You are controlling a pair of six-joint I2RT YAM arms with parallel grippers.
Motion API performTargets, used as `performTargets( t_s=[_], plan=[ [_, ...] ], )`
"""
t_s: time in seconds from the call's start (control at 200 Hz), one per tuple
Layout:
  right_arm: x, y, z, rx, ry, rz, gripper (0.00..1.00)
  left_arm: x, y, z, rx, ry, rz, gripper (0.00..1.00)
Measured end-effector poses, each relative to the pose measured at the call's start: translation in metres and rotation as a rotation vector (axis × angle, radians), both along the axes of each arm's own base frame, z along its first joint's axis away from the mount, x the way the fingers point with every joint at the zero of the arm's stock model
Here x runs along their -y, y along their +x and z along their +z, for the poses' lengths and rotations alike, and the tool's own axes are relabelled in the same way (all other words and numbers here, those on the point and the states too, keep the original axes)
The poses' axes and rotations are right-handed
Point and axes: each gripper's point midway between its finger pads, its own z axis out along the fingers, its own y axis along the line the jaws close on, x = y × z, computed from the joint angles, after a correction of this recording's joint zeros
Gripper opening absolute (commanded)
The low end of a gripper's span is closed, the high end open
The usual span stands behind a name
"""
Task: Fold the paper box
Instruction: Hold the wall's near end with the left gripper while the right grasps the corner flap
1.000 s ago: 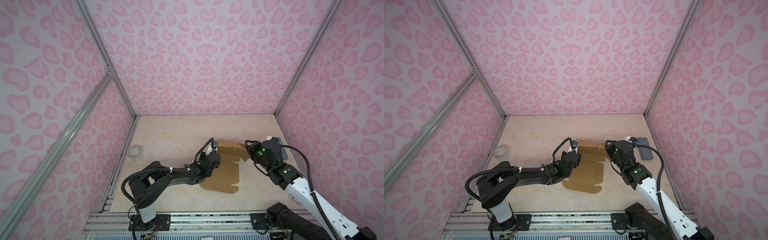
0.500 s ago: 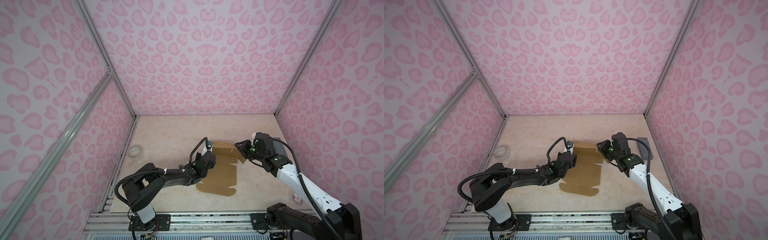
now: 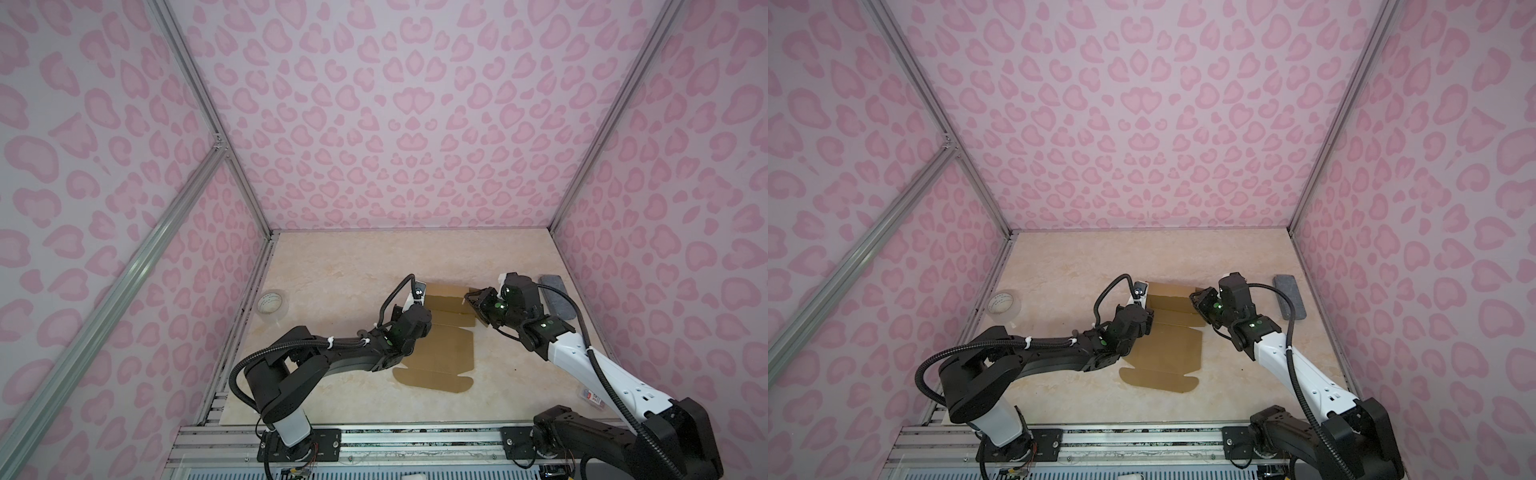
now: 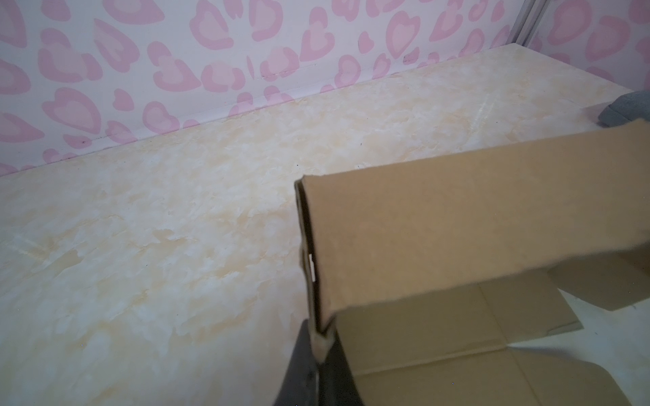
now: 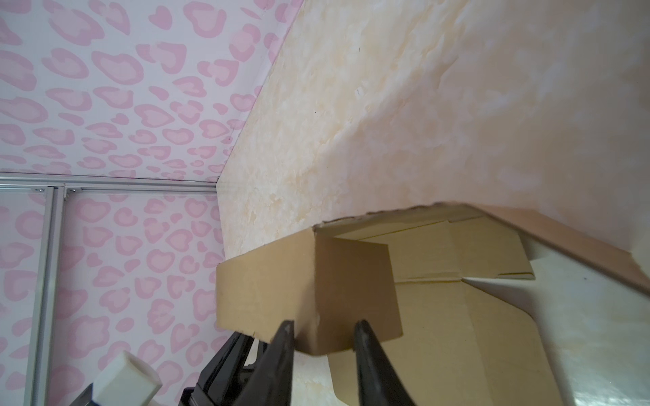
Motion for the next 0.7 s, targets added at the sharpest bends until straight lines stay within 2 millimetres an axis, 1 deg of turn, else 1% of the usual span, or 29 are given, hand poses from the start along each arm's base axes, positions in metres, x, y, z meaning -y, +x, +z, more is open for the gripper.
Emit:
performTargets(
  t_s=[0.21, 0.305, 0.58, 0.7],
  plan=[
    [-0.002, 0.006, 0.000, 0.029, 0.024, -0.008, 0.24, 0.001, 0.000, 0.000, -0.002, -0.001, -0.004, 0.02],
    [-0.003, 0.007, -0.001, 0.039, 0.028, -0.008, 0.16, 0.001, 0.000, 0.000, -0.002, -0.001, -0.004, 0.02],
    [-0.004, 0.010, -0.006, 0.057, 0.058, -0.021, 0.14, 0.000, 0.000, -0.002, -0.006, -0.003, -0.003, 0.02],
    [-0.004, 0.010, -0.006, 0.061, 0.066, -0.024, 0.10, -0.003, 0.000, -0.005, -0.013, -0.001, -0.001, 0.02]
  ],
)
